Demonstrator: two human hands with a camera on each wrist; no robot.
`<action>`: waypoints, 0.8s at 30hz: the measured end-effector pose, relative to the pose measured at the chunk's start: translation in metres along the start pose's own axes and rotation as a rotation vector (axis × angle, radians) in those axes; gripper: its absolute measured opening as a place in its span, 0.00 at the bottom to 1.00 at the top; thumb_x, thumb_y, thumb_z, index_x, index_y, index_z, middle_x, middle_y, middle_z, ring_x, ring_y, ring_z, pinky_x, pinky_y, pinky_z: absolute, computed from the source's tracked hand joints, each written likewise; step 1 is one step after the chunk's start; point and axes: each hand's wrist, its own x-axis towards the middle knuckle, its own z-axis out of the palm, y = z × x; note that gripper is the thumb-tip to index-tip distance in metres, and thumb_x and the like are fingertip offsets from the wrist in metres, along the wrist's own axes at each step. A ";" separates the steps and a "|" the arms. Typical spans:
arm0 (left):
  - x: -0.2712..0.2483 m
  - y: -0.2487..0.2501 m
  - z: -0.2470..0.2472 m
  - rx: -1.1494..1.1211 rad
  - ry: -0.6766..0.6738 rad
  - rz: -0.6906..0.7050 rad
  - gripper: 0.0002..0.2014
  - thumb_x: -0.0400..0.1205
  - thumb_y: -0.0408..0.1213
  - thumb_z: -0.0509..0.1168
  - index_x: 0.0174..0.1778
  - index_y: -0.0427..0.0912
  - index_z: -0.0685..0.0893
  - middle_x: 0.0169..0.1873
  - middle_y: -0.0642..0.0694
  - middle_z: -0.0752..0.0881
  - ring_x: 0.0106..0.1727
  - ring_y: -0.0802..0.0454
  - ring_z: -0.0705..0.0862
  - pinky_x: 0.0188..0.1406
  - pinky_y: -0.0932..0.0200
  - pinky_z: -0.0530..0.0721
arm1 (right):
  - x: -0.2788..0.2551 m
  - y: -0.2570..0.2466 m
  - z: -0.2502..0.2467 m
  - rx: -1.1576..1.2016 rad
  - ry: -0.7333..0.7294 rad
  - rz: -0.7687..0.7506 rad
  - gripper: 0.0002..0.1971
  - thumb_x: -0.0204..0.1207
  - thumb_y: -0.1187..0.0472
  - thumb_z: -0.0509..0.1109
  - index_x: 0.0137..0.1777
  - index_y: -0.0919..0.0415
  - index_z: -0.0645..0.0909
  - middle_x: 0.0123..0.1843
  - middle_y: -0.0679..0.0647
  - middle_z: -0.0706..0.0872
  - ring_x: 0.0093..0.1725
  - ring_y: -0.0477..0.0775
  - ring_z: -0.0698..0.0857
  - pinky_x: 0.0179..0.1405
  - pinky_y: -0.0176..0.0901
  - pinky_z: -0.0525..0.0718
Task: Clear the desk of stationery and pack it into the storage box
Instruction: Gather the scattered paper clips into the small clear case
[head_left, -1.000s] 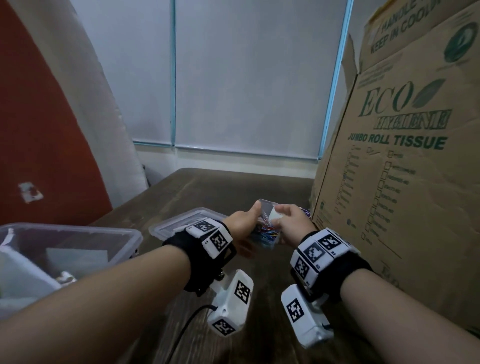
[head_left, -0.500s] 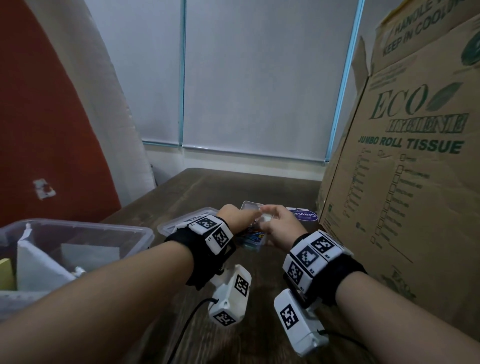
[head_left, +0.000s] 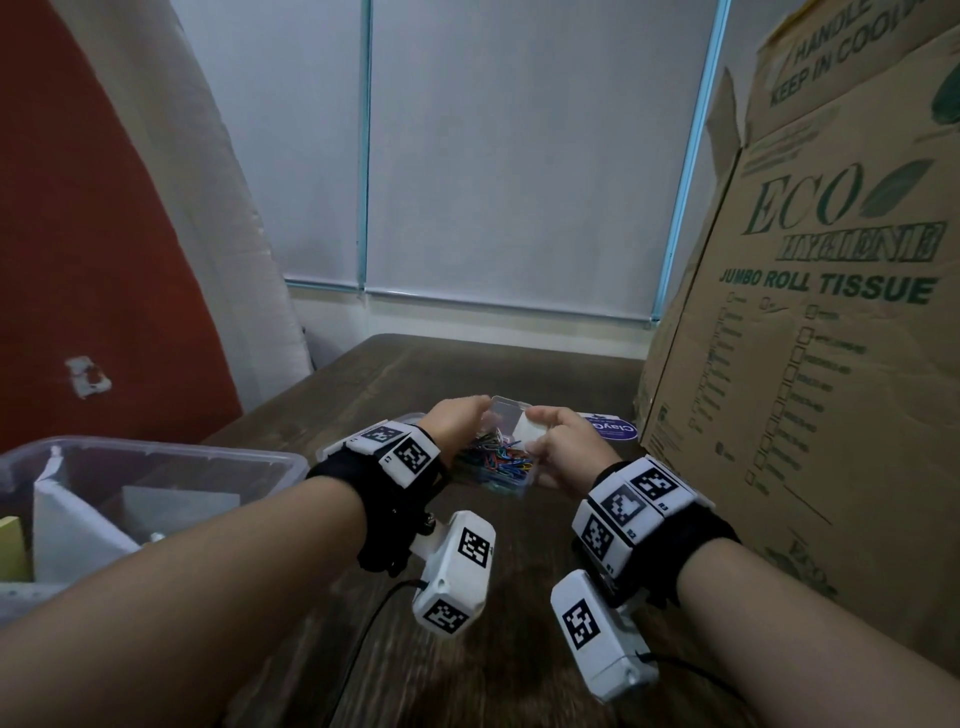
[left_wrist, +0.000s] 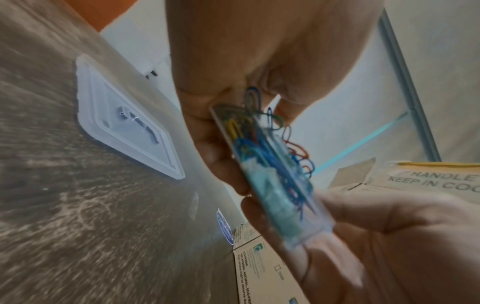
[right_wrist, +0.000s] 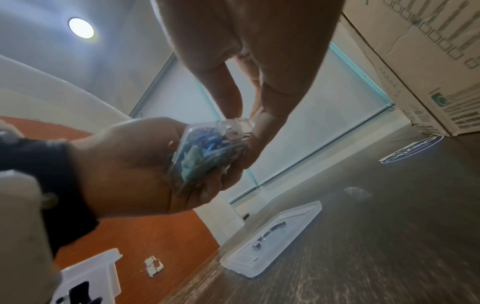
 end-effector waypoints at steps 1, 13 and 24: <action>0.003 -0.003 -0.002 0.012 0.017 0.012 0.20 0.86 0.36 0.57 0.69 0.25 0.76 0.70 0.28 0.77 0.58 0.40 0.81 0.61 0.51 0.77 | 0.000 -0.001 0.000 -0.016 -0.009 0.001 0.25 0.76 0.80 0.53 0.71 0.63 0.69 0.60 0.61 0.73 0.43 0.55 0.81 0.21 0.37 0.80; 0.000 -0.006 0.001 -0.138 -0.104 -0.131 0.15 0.81 0.43 0.60 0.57 0.35 0.79 0.52 0.35 0.85 0.43 0.41 0.85 0.43 0.51 0.84 | 0.000 -0.004 -0.002 -0.100 -0.014 -0.034 0.27 0.76 0.80 0.54 0.73 0.60 0.69 0.73 0.63 0.72 0.60 0.61 0.79 0.29 0.39 0.79; -0.002 -0.006 0.004 -0.159 -0.130 -0.099 0.23 0.83 0.49 0.62 0.68 0.36 0.76 0.54 0.34 0.84 0.40 0.43 0.86 0.29 0.56 0.85 | 0.006 -0.001 -0.006 -0.137 0.017 -0.061 0.19 0.75 0.79 0.54 0.56 0.56 0.73 0.61 0.60 0.73 0.46 0.57 0.81 0.22 0.39 0.78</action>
